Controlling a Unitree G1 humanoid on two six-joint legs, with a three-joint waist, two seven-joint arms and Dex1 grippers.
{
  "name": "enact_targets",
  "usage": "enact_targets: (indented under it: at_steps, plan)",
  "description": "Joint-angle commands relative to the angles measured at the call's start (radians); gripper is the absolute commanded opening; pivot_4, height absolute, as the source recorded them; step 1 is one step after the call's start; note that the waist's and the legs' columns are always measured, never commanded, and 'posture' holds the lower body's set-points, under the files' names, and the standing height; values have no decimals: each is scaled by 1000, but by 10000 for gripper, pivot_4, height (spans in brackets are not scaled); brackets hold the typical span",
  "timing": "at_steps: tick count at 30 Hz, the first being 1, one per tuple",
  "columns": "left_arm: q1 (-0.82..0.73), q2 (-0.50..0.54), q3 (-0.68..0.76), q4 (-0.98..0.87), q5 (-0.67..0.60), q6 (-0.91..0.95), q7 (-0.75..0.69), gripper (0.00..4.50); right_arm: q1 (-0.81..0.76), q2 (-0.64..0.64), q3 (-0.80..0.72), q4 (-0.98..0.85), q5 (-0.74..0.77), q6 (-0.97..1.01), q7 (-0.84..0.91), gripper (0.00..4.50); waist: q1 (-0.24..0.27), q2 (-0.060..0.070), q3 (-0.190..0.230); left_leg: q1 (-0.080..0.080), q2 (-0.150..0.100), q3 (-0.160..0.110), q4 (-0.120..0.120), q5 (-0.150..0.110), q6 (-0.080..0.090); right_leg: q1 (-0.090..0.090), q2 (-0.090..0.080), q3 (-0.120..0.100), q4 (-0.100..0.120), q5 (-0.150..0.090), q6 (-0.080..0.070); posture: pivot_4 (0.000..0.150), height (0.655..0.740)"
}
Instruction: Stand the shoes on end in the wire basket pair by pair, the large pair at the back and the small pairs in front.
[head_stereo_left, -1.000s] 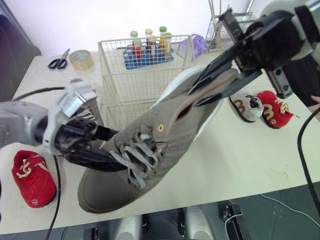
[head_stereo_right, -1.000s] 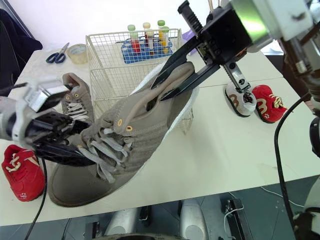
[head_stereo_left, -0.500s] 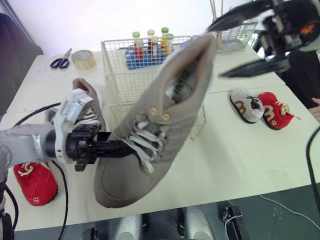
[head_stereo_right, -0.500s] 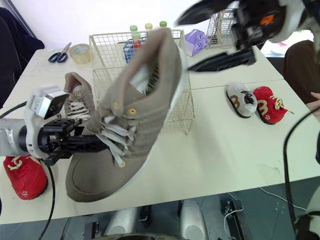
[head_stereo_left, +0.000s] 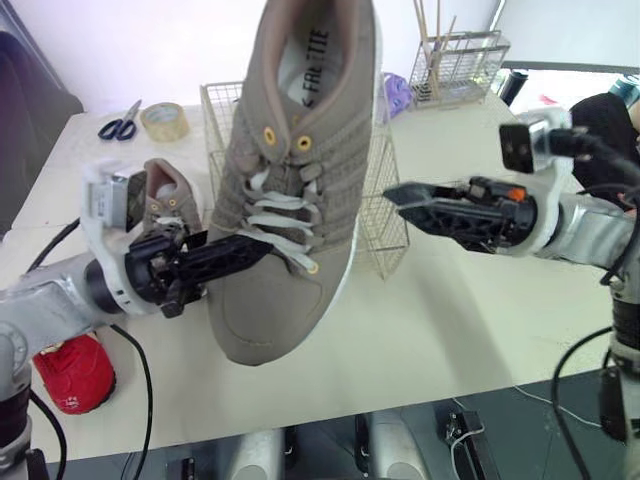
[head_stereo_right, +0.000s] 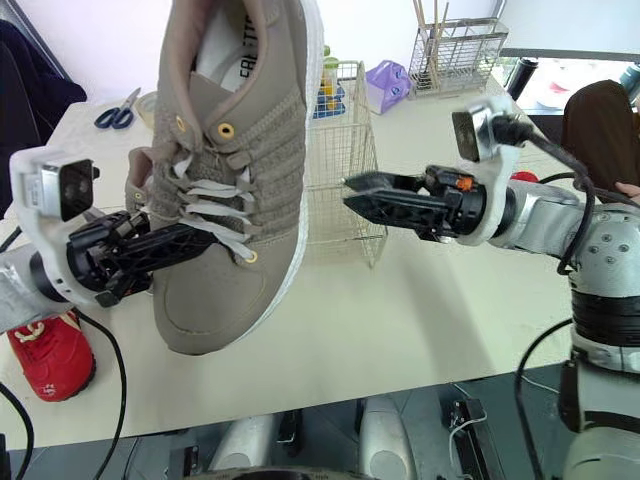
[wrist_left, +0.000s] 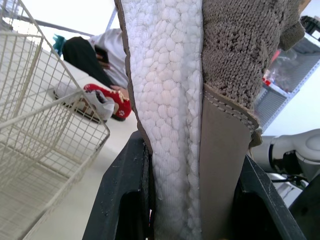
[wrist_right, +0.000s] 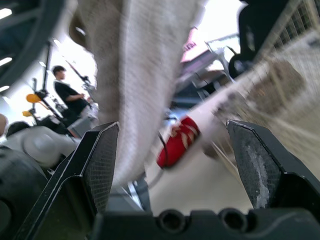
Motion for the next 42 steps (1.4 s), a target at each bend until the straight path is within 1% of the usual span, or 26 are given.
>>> enact_targets:
  at_steps: [1, 3, 8, 15, 24, 28, 32, 35, 40, 42]
  plan:
    - [-25, 0, 7, -32, -1, -43, -3, 10952, -23, 28, -41, -23, 84, -12, -96, 36840, 6, 0, 0, 0, -1, 0, 1, 0, 1, 1, 0, 0, -1, 0, -1, 1500, 7400]
    - [-37, -7, -18, -30, 48, -49, 0, 10952, -35, 53, -33, -22, 110, -12, -126, 36840, 13, 0, 0, 0, -1, 1, 1, -1, 2, 1, -1, 2, -2, 0, -1, 1500, 7400]
    - [-67, 0, -63, -29, 132, -42, -47, 10952, -56, 93, -16, -36, 128, -8, -163, 36840, 19, 0, 0, 0, -1, 2, 1, -1, 3, 1, 1, 2, -3, 0, 0, 1500, 7400]
    - [-80, -33, -86, -32, 166, -53, -56, 10952, -21, 54, -49, -50, 111, 21, -107, 36840, 19, 0, 0, 0, -1, 2, 1, -1, 3, 1, 1, 2, -3, 1, 1, 1500, 7400]
    - [-104, -85, -154, -43, 255, -67, -66, 10952, -68, 142, 18, -66, 57, 12, -156, 36840, 17, 0, 0, 0, 0, 2, 1, -1, 3, 1, 2, 2, -3, 2, 3, 1500, 7400]
    - [-122, -96, -149, -46, 227, -74, -57, 10952, -67, 162, 36, -66, -37, 4, -173, 36840, 19, 0, 0, 0, 0, 2, 1, -1, 3, 1, 2, 2, -3, 2, 3, 1500, 7400]
    - [-129, -92, -126, -45, 187, -78, -35, 10952, -68, 168, 29, -70, -84, 2, -150, 36840, 18, 0, 0, 0, 0, 2, 1, -1, 3, 1, 2, 3, -3, 2, 3, 1500, 7400]
    - [-133, -83, -113, -43, 167, -79, -27, 10952, -77, 177, 16, -60, -88, 0, -149, 44694, 17, 0, 0, 0, 0, 1, 1, -1, 3, 1, 2, 2, -3, 2, 3, 1500, 7400]
    - [-134, -77, -109, -39, 150, -78, -19, 10952, -87, 181, 11, -32, -122, 4, -183, 44694, 18, 0, 0, 0, 0, 1, 1, -1, 3, 1, 2, 3, -3, 2, 3, 1500, 7400]
    - [-132, -77, -116, -43, 150, -76, -20, 10952, -90, 192, -1, -19, -89, 7, -194, 44694, 19, 0, 0, 0, 0, 1, 1, -1, 3, 1, 2, 3, -3, 2, 3, 1500, 7400]
